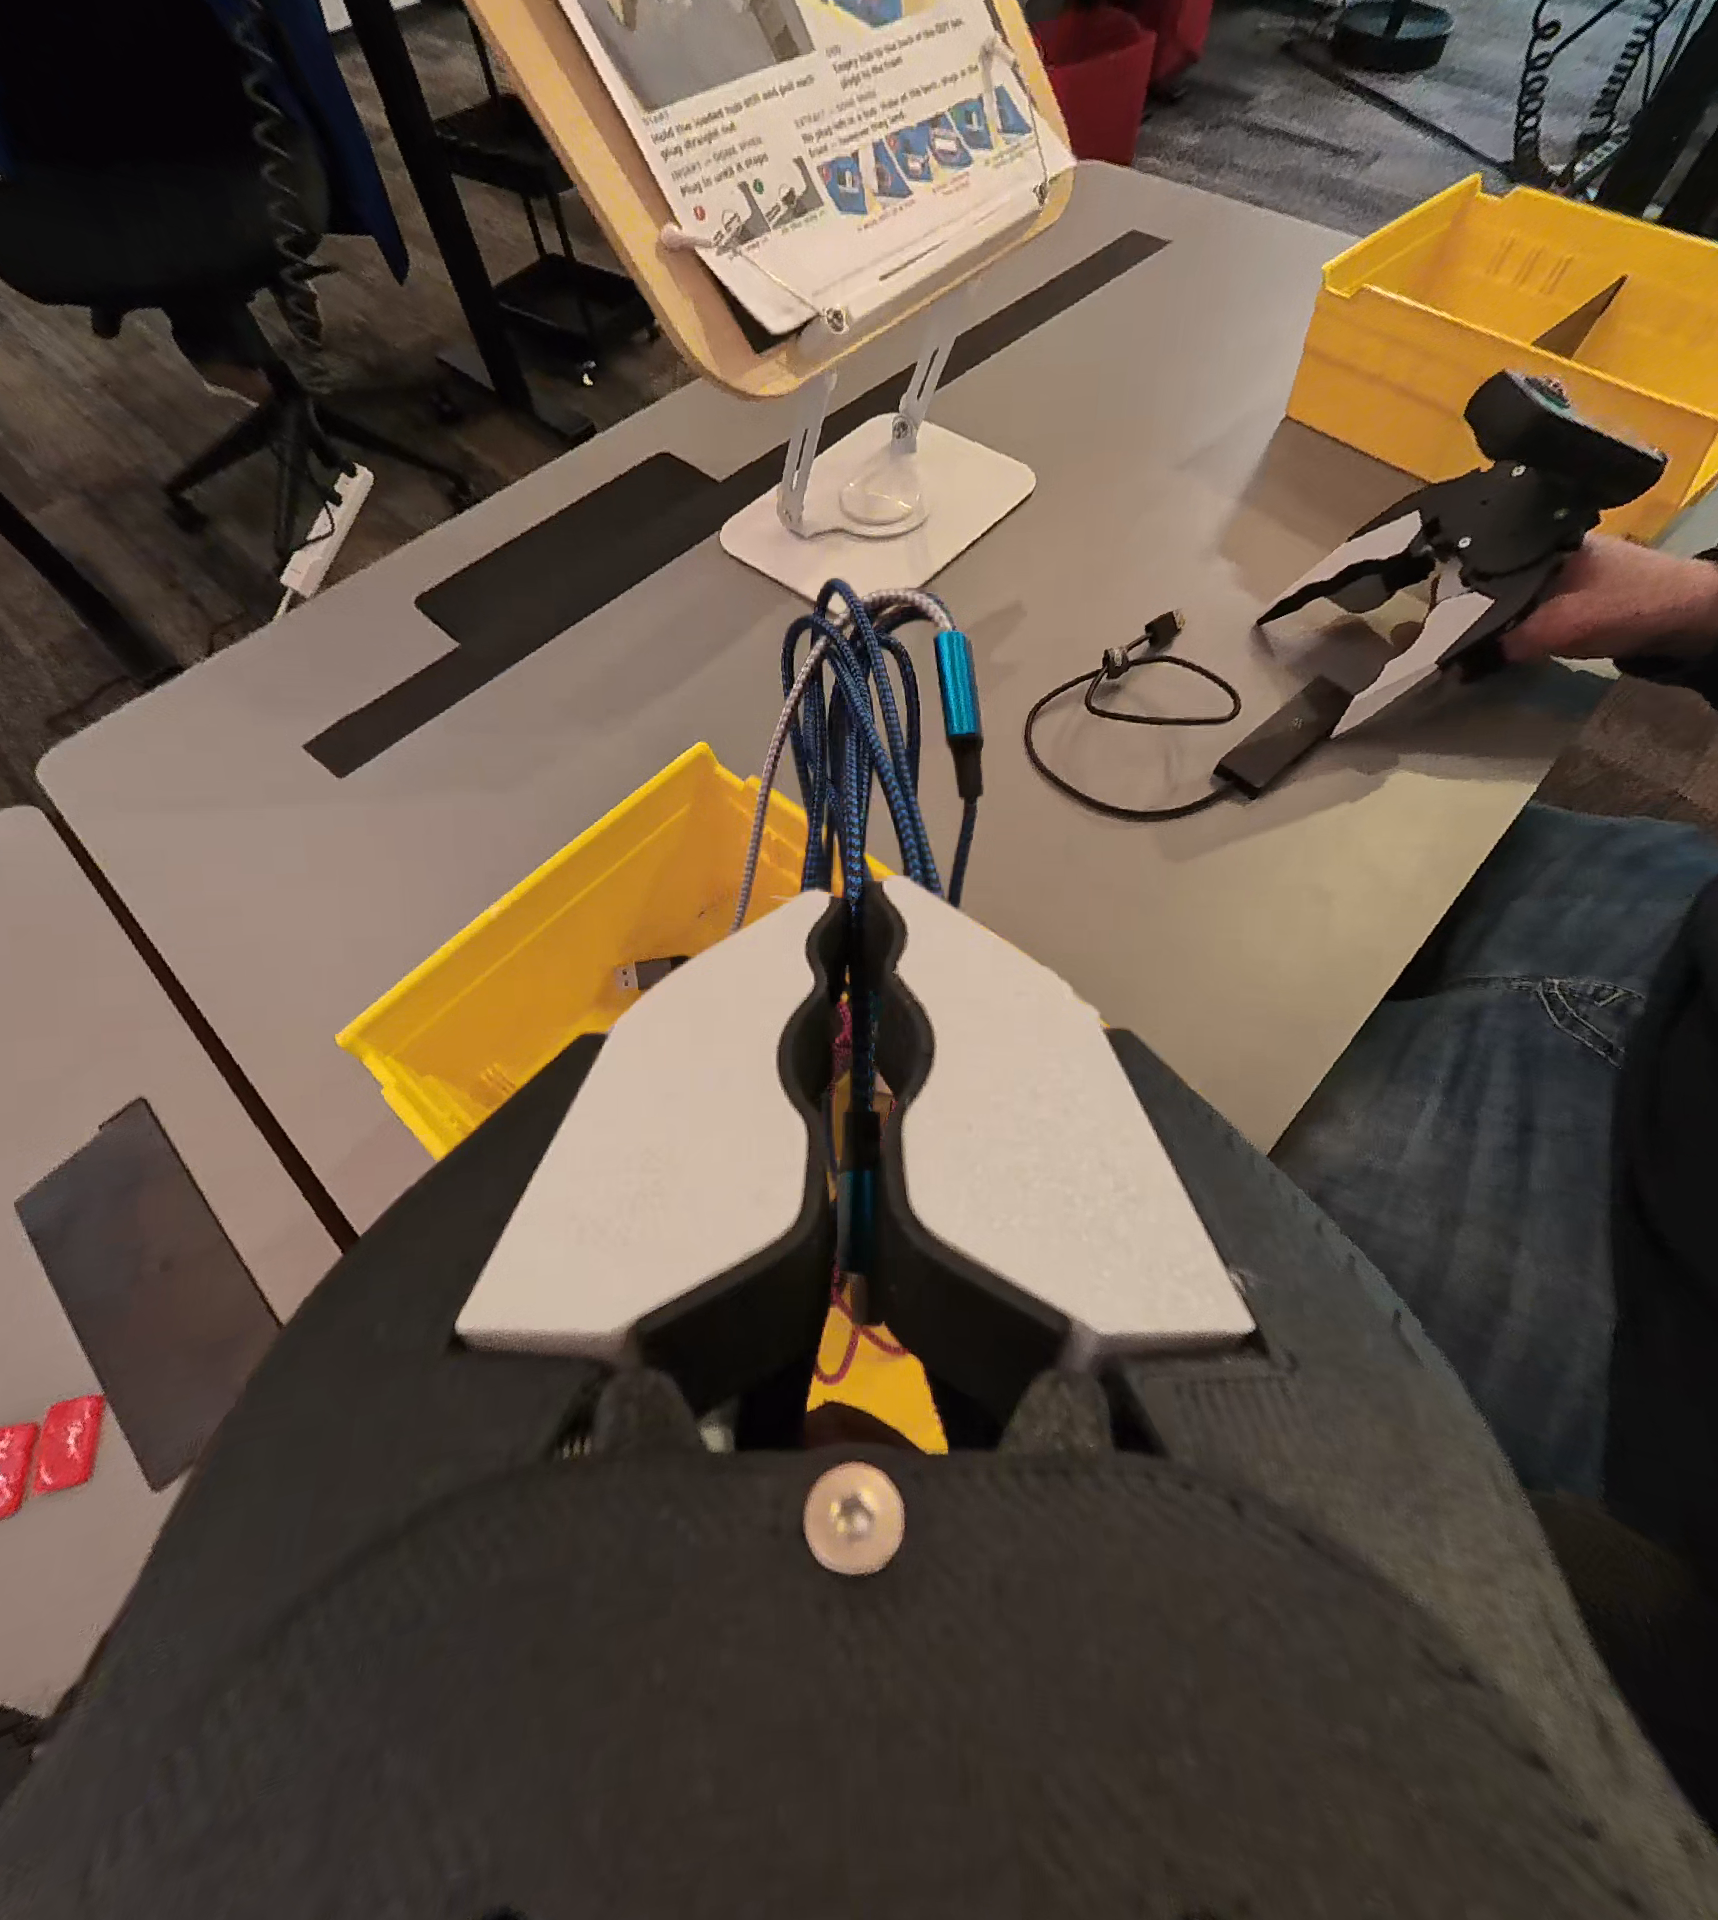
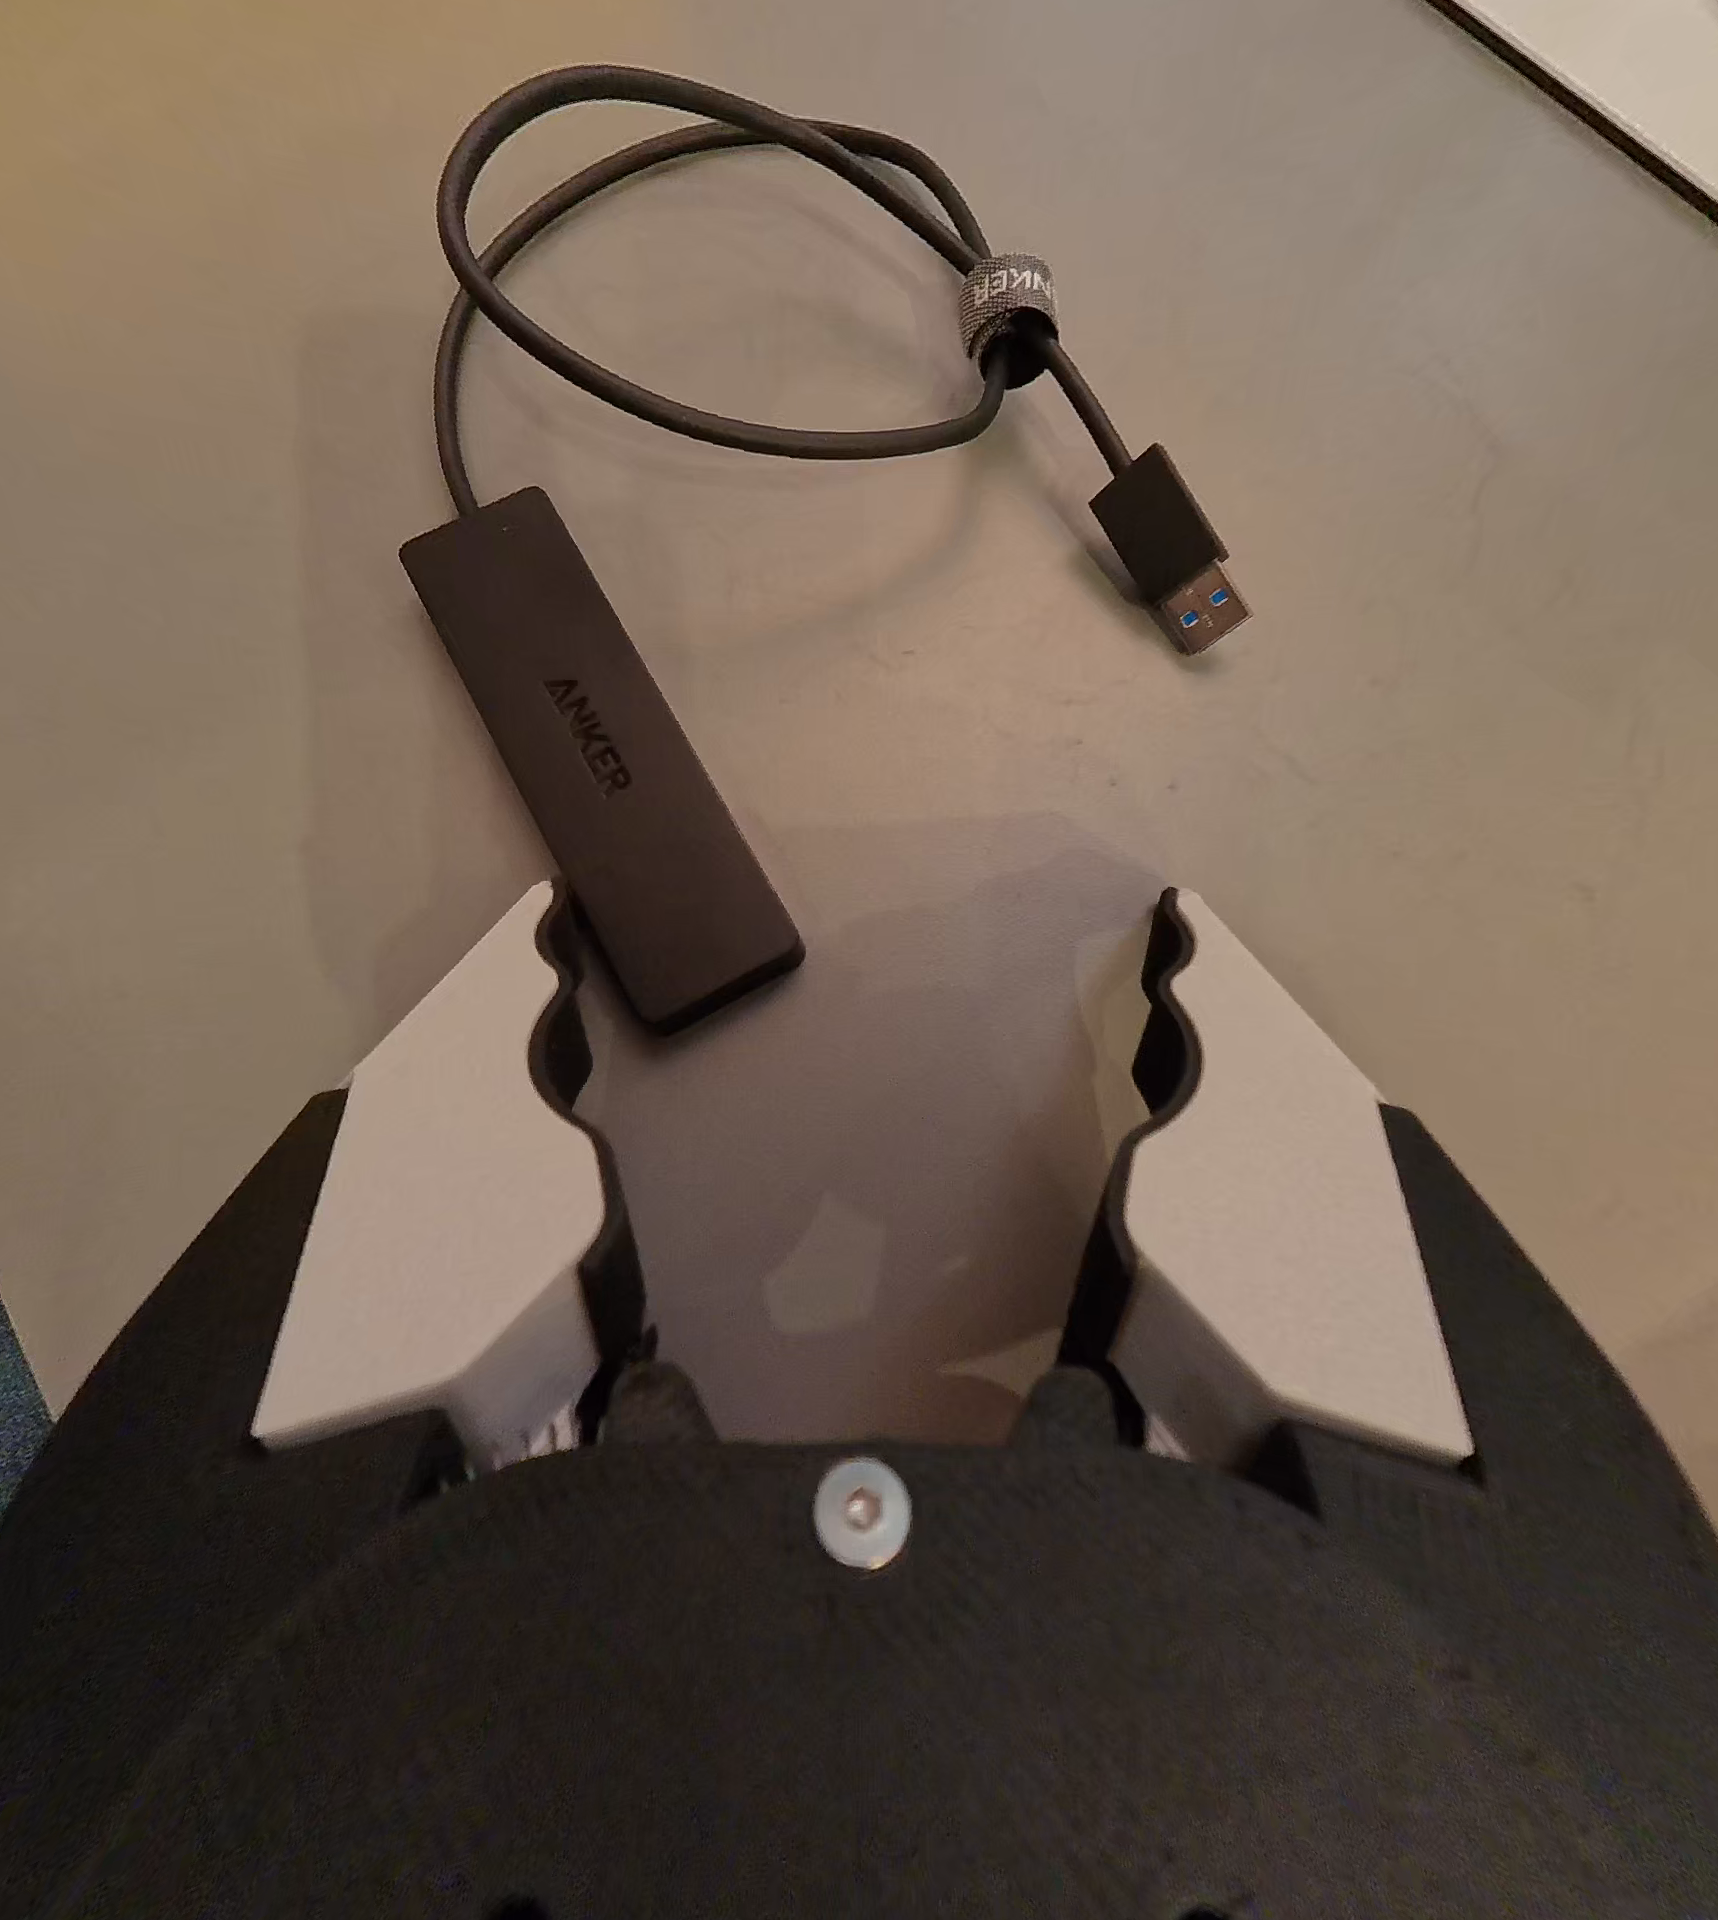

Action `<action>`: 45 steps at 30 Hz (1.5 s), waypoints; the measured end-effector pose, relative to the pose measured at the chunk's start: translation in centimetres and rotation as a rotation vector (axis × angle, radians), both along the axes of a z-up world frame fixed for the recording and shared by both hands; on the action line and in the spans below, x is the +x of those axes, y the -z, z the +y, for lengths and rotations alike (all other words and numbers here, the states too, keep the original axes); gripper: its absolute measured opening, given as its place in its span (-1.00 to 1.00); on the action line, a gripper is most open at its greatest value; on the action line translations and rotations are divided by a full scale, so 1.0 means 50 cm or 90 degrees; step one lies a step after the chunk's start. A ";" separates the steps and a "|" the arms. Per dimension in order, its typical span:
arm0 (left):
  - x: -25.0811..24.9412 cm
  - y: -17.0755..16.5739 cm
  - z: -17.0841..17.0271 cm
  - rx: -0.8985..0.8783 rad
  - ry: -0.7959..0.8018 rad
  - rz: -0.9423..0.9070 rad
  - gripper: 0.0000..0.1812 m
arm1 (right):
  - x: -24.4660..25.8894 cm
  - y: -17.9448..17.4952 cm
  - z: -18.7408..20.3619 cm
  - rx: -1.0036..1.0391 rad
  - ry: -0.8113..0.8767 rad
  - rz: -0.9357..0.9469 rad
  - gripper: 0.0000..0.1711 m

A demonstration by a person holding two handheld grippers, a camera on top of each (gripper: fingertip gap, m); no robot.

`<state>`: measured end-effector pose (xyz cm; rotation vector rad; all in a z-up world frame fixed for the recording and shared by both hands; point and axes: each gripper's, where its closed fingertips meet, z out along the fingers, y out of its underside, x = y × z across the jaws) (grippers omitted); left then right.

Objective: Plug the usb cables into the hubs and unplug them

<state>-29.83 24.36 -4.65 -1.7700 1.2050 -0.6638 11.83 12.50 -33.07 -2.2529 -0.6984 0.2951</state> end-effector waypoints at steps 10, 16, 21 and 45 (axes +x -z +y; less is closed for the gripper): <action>0.167 -0.064 -0.043 0.051 0.093 -0.008 -0.98 | -0.001 0.000 0.000 0.000 -0.003 -0.001 0.26; 0.318 -0.046 -0.077 0.042 0.178 0.006 -0.98 | -0.004 -0.004 -0.004 -0.005 -0.010 0.017 0.30; 0.440 0.007 -0.107 0.015 0.235 0.016 -0.97 | 0.004 -0.012 -0.010 0.004 -0.002 0.031 0.29; 0.793 0.342 -0.258 0.013 0.416 0.192 -0.98 | 0.057 -0.095 -0.032 0.091 0.007 0.102 -0.15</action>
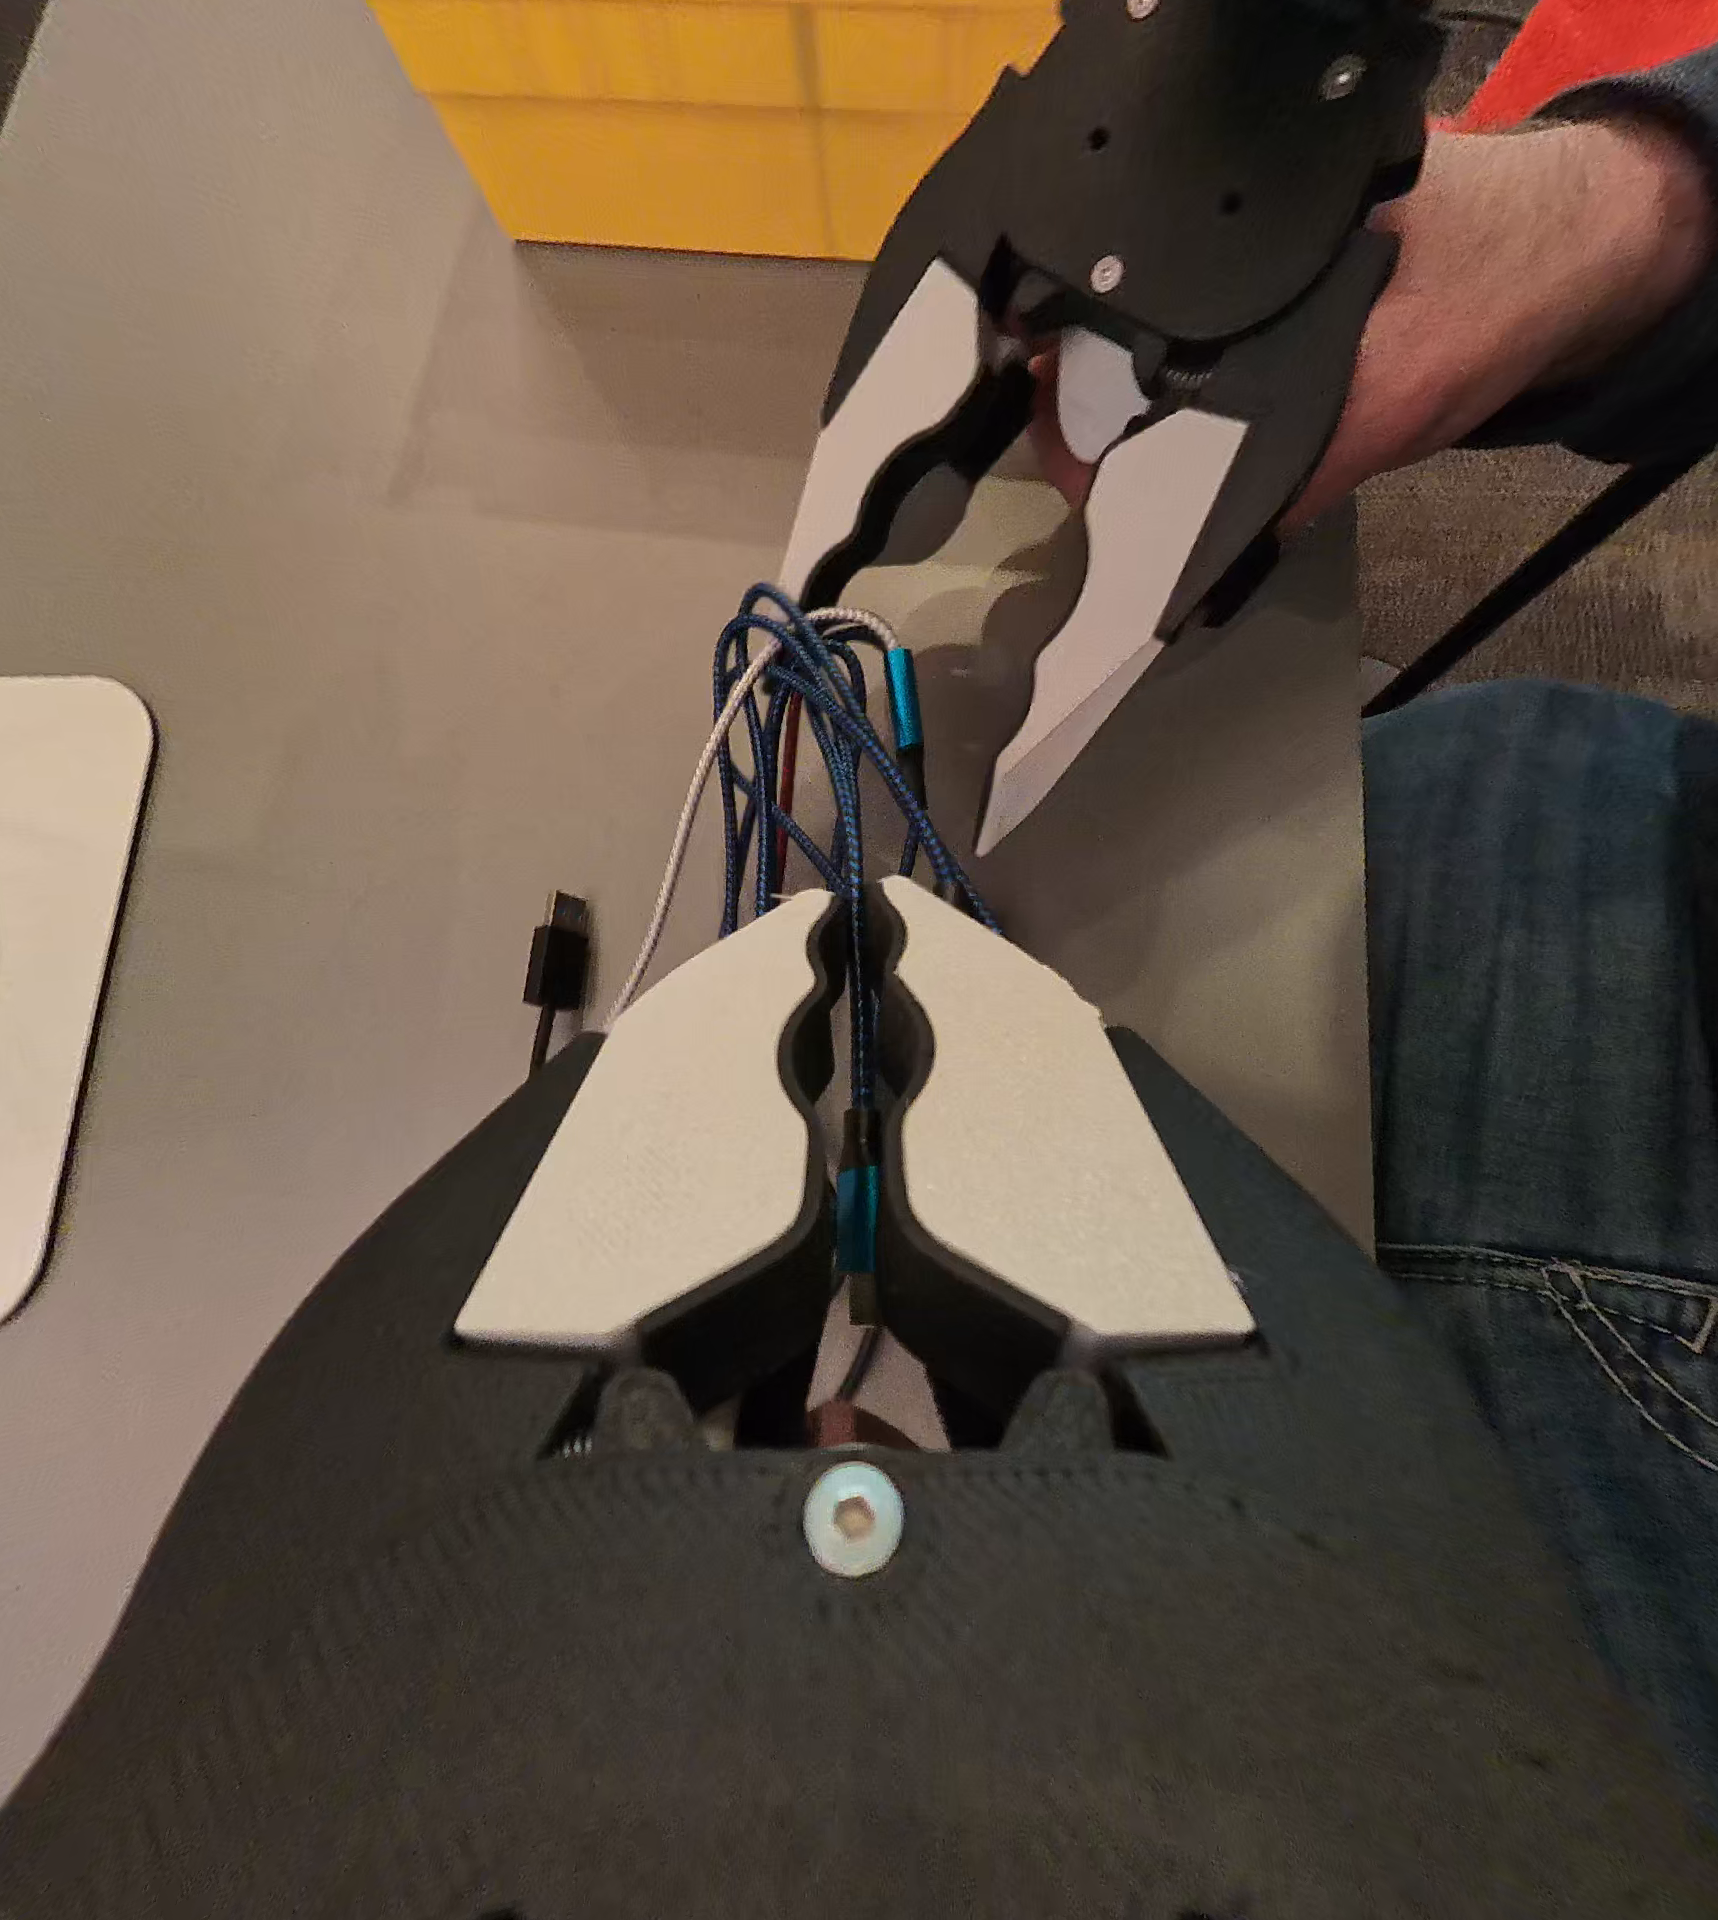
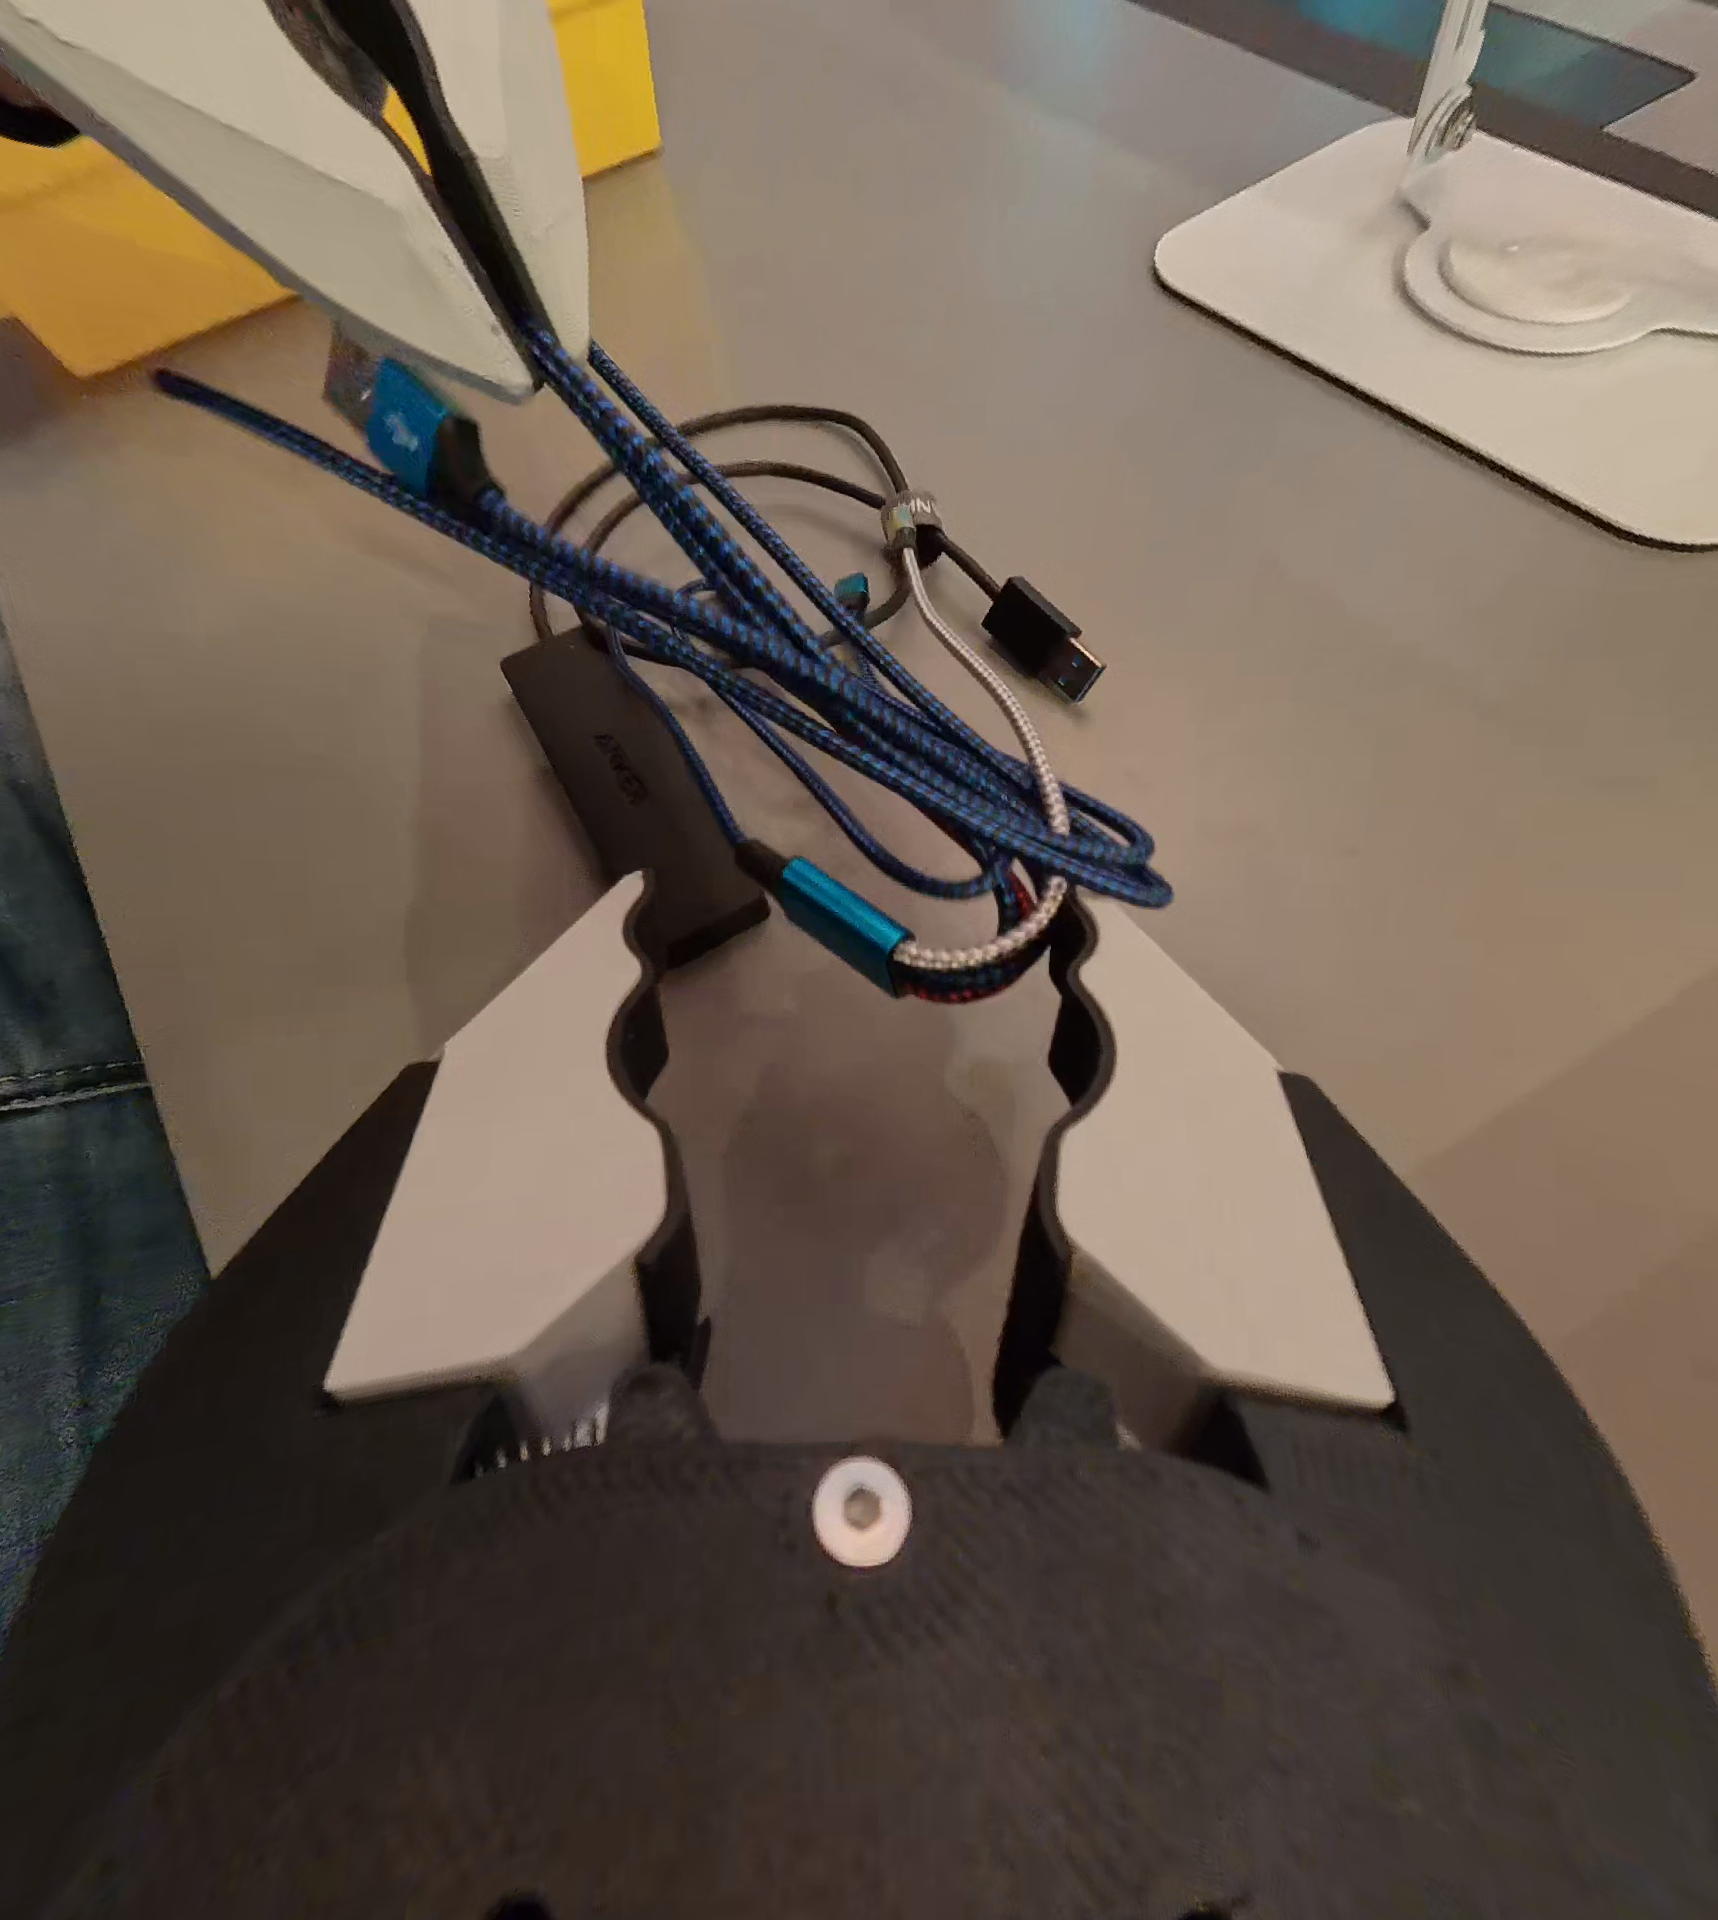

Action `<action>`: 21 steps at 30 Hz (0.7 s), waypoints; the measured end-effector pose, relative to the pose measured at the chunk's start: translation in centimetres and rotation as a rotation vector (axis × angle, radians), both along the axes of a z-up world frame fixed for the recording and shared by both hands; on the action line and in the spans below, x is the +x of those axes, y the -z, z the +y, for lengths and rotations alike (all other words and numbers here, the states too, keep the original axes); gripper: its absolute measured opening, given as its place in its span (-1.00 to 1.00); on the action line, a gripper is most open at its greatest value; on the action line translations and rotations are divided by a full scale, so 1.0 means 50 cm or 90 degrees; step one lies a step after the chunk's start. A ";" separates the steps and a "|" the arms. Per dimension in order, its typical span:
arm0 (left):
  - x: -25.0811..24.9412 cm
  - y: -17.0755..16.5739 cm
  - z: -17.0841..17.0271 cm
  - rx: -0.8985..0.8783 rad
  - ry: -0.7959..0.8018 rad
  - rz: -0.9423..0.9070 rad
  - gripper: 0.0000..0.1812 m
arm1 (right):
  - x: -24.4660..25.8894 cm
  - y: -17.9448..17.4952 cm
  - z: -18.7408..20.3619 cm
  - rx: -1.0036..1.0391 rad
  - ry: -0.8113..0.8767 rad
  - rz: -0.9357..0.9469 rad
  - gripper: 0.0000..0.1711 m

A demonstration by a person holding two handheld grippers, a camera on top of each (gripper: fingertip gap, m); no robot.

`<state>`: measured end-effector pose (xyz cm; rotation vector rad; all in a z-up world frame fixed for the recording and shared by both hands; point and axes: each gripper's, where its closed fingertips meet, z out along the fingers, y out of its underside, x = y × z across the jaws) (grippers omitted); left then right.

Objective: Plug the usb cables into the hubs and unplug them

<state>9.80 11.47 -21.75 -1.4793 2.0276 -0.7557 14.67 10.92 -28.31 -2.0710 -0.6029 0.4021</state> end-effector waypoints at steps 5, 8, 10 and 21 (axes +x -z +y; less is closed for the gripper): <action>0.030 -0.004 -0.008 -0.007 0.031 -0.015 -0.98 | 0.015 0.007 0.003 -0.027 0.016 0.037 -0.48; 0.041 -0.007 0.005 -0.017 0.017 -0.022 -0.97 | 0.039 -0.011 0.007 -0.022 0.051 0.068 -0.54; 0.042 -0.020 0.017 -0.034 0.004 -0.044 -0.94 | 0.051 -0.027 0.008 -0.018 0.071 0.073 -0.57; -0.077 0.003 0.044 -0.052 -0.077 -0.002 -0.57 | 0.149 -0.078 -0.002 0.023 0.188 -0.001 -0.61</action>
